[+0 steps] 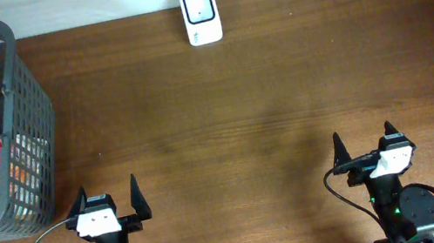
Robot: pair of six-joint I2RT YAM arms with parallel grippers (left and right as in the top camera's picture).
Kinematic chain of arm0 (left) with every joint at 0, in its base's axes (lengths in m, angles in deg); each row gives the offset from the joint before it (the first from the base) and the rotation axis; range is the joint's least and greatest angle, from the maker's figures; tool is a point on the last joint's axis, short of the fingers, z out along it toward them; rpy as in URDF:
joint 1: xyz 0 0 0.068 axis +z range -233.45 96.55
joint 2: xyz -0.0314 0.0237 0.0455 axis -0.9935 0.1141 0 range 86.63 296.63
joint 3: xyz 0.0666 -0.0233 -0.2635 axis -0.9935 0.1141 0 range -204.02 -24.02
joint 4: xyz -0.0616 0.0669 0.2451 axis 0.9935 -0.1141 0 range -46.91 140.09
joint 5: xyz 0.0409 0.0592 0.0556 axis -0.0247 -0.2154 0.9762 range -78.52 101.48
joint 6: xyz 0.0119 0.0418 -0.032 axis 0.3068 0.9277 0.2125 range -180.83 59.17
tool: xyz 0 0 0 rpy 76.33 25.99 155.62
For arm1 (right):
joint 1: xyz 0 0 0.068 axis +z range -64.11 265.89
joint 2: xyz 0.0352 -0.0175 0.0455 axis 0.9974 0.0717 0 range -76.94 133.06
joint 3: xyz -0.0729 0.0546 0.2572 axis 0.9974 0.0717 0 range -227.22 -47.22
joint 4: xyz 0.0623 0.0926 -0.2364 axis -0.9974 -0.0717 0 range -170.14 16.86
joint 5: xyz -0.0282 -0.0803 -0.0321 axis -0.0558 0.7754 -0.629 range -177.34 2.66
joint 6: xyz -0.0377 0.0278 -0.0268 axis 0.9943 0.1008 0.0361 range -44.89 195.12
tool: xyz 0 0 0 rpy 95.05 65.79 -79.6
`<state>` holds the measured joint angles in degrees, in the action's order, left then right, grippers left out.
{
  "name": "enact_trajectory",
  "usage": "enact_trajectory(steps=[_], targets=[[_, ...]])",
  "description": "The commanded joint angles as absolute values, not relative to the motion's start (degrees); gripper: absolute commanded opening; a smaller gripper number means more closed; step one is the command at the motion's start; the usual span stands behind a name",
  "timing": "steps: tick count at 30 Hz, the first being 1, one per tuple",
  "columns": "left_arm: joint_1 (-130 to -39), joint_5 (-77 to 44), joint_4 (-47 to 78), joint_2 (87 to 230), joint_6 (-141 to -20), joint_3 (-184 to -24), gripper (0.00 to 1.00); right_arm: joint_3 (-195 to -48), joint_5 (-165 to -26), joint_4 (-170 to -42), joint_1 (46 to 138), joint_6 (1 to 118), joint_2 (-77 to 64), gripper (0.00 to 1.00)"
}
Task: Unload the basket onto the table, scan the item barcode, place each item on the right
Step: 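Move the left gripper into the grey basket toward the items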
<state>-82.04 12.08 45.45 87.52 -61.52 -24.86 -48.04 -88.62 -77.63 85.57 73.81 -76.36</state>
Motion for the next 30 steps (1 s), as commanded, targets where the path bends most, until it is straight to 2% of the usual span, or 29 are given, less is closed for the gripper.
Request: enact_trajectory(steps=[1, 26, 29, 30], targets=[[-82.3, 11.2, 45.4, 87.0, -62.1, -24.6, 0.99, -47.5, -87.7, -77.7, 85.9, 73.8, -76.7, 0.99], [-82.3, 11.2, 45.4, 87.0, -62.1, -24.6, 0.99, -47.5, -87.7, -77.7, 85.9, 73.8, -76.7, 0.99], [-82.3, 11.5, 49.6, 87.0, -62.1, -24.6, 0.99, -47.5, -87.7, -77.7, 85.9, 73.8, -76.7, 0.99], [-82.3, 8.0, 53.1, 87.0, -62.1, -24.6, 0.99, -47.5, -87.7, -77.7, 85.9, 73.8, -76.7, 0.99]])
